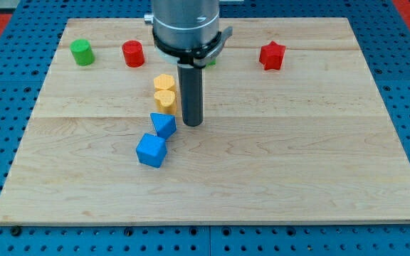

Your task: Slightly move the yellow blocks towards the left of the board

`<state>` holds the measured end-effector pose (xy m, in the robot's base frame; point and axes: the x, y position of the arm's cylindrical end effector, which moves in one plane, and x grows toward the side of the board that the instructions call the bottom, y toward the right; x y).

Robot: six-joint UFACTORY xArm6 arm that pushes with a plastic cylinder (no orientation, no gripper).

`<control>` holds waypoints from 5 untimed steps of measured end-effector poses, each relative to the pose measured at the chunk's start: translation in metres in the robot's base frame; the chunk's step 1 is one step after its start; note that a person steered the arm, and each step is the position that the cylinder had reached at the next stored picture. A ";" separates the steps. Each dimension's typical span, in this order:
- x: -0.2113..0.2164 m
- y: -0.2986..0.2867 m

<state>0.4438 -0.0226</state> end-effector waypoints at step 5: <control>-0.044 -0.006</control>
<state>0.3997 -0.0286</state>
